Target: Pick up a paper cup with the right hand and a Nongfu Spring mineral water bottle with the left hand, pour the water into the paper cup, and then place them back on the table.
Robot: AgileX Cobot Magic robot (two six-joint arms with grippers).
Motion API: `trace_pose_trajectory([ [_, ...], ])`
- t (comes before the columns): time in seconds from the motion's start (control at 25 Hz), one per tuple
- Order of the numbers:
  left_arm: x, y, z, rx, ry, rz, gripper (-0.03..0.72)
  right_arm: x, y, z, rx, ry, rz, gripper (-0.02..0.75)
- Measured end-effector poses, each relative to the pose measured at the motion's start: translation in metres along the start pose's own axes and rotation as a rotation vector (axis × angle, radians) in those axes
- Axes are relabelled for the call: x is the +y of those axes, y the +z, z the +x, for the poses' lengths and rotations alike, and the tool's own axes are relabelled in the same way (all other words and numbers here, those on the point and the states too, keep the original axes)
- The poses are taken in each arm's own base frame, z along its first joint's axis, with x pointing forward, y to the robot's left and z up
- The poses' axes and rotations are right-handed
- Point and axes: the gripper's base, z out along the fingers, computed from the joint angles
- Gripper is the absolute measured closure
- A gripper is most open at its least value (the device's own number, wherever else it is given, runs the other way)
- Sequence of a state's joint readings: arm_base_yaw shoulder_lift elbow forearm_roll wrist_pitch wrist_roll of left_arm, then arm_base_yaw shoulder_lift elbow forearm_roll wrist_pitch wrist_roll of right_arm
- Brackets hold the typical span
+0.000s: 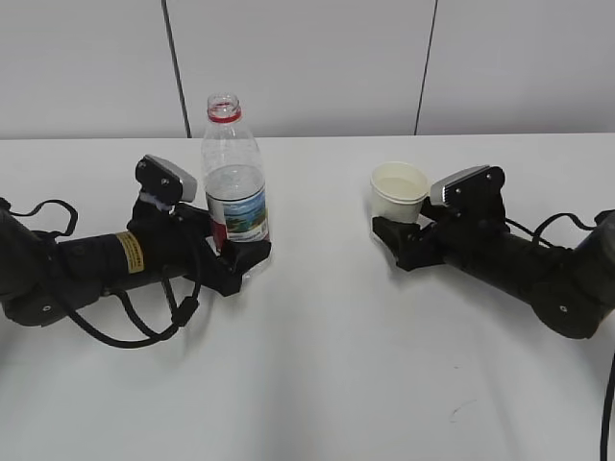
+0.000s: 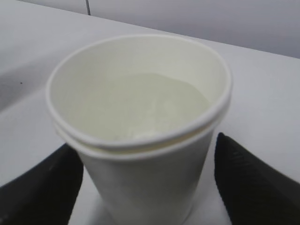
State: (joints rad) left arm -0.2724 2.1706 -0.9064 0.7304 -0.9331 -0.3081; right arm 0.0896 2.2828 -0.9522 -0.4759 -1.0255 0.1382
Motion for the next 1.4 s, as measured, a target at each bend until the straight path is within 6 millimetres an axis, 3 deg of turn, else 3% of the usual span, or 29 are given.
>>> trace_pose_trajectory([
  [0.24,-0.004,-0.016,0.005,0.051,-0.019,-0.017,0.181,0.006,-0.017,0.014,0.063,0.049,0.026,0.085],
  [0.56,0.017,-0.052,-0.003,0.123,-0.064,-0.176,0.179,0.007,-0.057,-0.001,0.052,0.086,0.182,0.085],
  [0.88,0.050,-0.090,-0.028,0.123,-0.108,-0.386,0.179,-0.027,-0.088,-0.012,0.008,0.150,0.391,0.090],
  [1.12,0.081,-0.129,-0.032,0.197,-0.215,-0.594,0.179,-0.055,-0.107,-0.009,0.035,0.257,0.496,0.099],
  [1.4,0.104,-0.152,-0.048,0.464,-0.281,-0.759,0.179,-0.055,-0.113,-0.011,0.253,0.285,0.470,0.115],
])
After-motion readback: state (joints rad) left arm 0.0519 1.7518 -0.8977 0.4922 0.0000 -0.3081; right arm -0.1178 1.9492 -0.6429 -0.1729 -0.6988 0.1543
